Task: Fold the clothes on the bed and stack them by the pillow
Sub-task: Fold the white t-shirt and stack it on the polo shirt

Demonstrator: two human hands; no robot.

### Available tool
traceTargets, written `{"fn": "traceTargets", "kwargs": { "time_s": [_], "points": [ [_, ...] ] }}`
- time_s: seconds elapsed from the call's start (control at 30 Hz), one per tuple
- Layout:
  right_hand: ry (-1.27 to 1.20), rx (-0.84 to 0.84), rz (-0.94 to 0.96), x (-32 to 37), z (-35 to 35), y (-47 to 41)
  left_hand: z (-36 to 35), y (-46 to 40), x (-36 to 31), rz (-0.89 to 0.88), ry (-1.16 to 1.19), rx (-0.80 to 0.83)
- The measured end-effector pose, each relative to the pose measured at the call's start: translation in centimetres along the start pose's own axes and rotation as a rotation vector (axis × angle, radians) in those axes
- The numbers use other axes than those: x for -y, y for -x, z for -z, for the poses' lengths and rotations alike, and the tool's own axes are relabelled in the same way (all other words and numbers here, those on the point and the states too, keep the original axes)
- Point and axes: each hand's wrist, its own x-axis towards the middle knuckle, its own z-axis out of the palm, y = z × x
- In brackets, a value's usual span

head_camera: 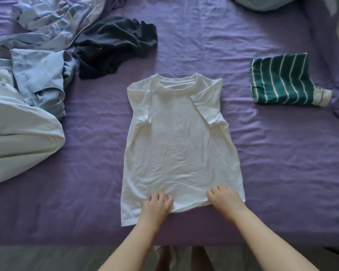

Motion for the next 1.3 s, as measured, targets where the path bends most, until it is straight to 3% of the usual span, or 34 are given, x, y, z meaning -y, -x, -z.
{"fn": "traceTargets", "kwargs": {
  "time_s": [0.1, 0.17, 0.3, 0.4, 0.53, 0.7, 0.87, 1.0, 1.2, 1.3],
  "points": [
    [-0.007, 0.210, 0.058, -2.0, -0.2, -0.6, 1.7, -0.2, 0.5, 0.023, 0.030, 0.016],
    [0.002, 0.188, 0.061, -2.8, 1.9, -1.5, 4.3, -0.4, 0.9, 0.011, 0.014, 0.030],
    [-0.086, 0.240, 0.002, -5.5, 6.2, -4.3, 8.2, -2.1, 3.0, 0.198, 0.241, 0.159],
    [-0.132, 0.230, -0.111, -7.5, 8.3, -6.7, 10.5, -3.5, 4.8, 0.230, 0.375, 0.063],
    [-0.105, 0.233, -0.176, -9.9, 10.2, -9.8, 13.3, -5.6, 7.2, 0.152, 0.202, 0.047],
    [-0.062, 0.082, -0.285, -12.0, 13.0, -13.4, 16.9, -7.9, 11.2, 0.231, 0.009, 0.030],
    [-0.060, -0.085, -0.355, -14.5, 15.4, -17.1, 20.3, -11.6, 16.2, 0.397, 0.239, -0.050],
    [-0.129, -0.128, -0.469, -17.1, 16.8, -19.8, 23.4, -15.6, 20.0, 0.471, 0.403, 0.109],
    [-0.089, -0.163, -0.556, -19.8, 17.8, -23.7, 26.9, -20.7, 23.5, 0.356, 0.242, 0.278],
    [-0.057, -0.174, -0.550, -20.3, 18.1, -25.5, 28.0, -22.9, 24.1, 0.325, 0.098, 0.269]
  ]
}}
